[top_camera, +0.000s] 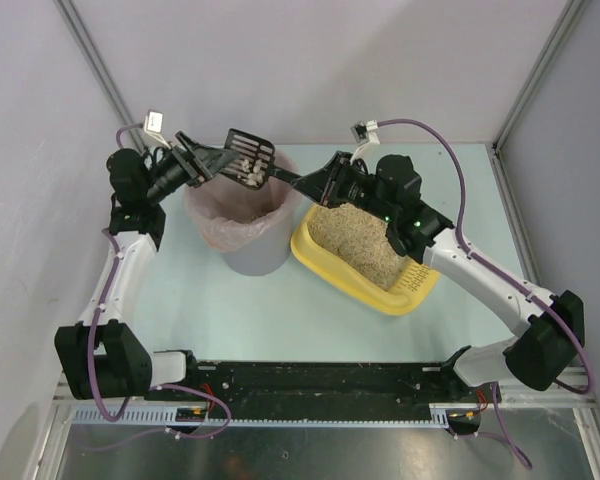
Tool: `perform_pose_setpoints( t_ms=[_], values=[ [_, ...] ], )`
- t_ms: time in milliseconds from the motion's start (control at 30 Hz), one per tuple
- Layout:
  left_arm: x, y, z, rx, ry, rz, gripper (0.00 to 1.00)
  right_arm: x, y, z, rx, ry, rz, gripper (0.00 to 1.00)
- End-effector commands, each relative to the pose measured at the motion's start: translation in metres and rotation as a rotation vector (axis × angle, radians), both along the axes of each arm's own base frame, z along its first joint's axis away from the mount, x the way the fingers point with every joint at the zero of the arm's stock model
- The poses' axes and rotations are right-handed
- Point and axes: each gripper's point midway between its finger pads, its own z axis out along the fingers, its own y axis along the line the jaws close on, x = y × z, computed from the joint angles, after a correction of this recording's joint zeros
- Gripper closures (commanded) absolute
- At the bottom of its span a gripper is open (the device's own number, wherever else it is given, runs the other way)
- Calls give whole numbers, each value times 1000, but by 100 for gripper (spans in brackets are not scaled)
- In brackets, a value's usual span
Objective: Clean the litter box
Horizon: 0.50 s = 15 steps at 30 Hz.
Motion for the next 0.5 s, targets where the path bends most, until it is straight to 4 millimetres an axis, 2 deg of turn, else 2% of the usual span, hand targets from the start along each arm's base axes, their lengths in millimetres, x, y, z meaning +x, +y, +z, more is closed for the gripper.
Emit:
perform_pose_setpoints(
  t_ms=[0,67,233,267,433,467],
  values=[
    [-4,6,17,76,-125,20,16,9,-7,11,-13,-80,-88,100],
    [-3,9,21,106,-149,38,14,11,-7,6,-45,-89,-119,100],
    [3,34,26,293,-217,188,12,13,-10,-6,-188,-197,-183,100],
    [-2,39,30,320,-237,216,11,8,-8,-5,-208,-225,-177,100],
    [-1,68,21,505,-276,365,5,2,-6,-9,-422,-429,-201,100],
    [-2,71,14,530,-253,372,4,0,-5,-8,-450,-457,-200,100]
  ],
)
